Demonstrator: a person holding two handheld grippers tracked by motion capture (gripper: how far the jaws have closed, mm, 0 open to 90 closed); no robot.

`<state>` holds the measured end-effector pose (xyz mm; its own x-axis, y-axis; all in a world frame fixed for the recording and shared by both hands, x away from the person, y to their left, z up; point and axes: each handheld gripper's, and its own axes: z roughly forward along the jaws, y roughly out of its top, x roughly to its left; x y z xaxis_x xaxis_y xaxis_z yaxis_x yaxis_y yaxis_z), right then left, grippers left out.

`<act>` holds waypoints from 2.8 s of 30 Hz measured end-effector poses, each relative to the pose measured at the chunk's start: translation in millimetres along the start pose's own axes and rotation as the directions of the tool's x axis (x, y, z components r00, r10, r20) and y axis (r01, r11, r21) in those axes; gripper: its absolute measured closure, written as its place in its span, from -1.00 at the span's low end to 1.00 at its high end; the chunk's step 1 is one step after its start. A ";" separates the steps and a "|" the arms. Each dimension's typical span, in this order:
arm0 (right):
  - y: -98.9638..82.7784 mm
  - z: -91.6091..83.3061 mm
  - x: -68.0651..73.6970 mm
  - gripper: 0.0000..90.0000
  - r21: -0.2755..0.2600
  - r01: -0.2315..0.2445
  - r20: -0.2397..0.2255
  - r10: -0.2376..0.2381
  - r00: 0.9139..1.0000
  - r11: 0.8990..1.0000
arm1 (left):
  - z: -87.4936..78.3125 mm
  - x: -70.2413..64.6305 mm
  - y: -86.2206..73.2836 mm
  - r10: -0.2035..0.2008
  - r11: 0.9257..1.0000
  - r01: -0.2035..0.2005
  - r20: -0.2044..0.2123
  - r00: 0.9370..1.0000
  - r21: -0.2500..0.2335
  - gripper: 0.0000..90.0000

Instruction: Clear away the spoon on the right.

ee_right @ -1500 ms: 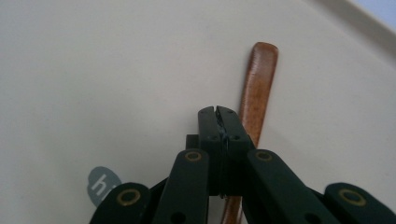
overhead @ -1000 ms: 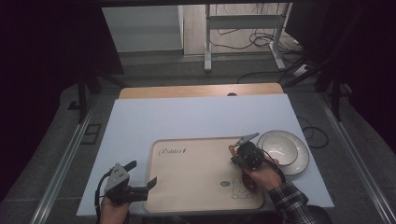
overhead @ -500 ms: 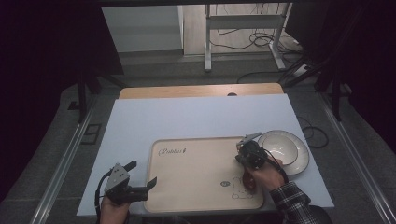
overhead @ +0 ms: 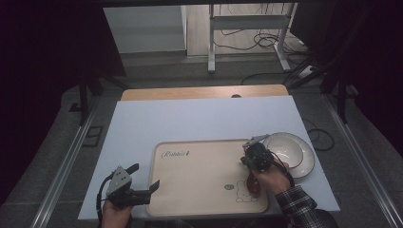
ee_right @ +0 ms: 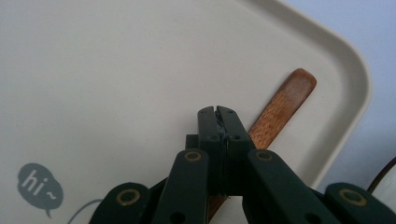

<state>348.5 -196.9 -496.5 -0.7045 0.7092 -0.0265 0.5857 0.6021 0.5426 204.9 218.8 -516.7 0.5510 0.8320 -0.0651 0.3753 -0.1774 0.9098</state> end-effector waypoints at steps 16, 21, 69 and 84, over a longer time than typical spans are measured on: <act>0.9 -8.0 2.7 0.78 -0.066 0.035 -0.016 -0.036 0.999 0.997 | -0.2 0.0 0.0 -0.001 1.000 0.001 -0.001 1.000 -0.001 -0.93; 0.8 -11.7 3.8 0.69 -0.085 0.034 -0.015 -0.036 0.999 0.996 | -0.2 -0.1 0.1 -0.001 1.000 0.001 -0.002 1.000 -0.001 -0.93; -13.0 -51.6 8.5 -0.17 -0.246 0.052 -0.029 -0.061 0.998 0.968 | -0.1 0.0 -0.2 -0.001 1.000 0.001 -0.002 1.000 0.002 -0.93; -25.7 -64.5 11.3 -0.41 -0.293 0.067 0.005 -0.069 0.998 0.954 | 0.5 -0.3 -0.4 -0.001 1.000 0.001 -0.001 1.000 0.005 -0.93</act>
<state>299.7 -228.0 -456.6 -0.7410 0.6680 -0.0683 0.3938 0.5147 0.7616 204.9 218.4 -517.2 0.5499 0.8326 -0.0658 0.3797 -0.1791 0.9076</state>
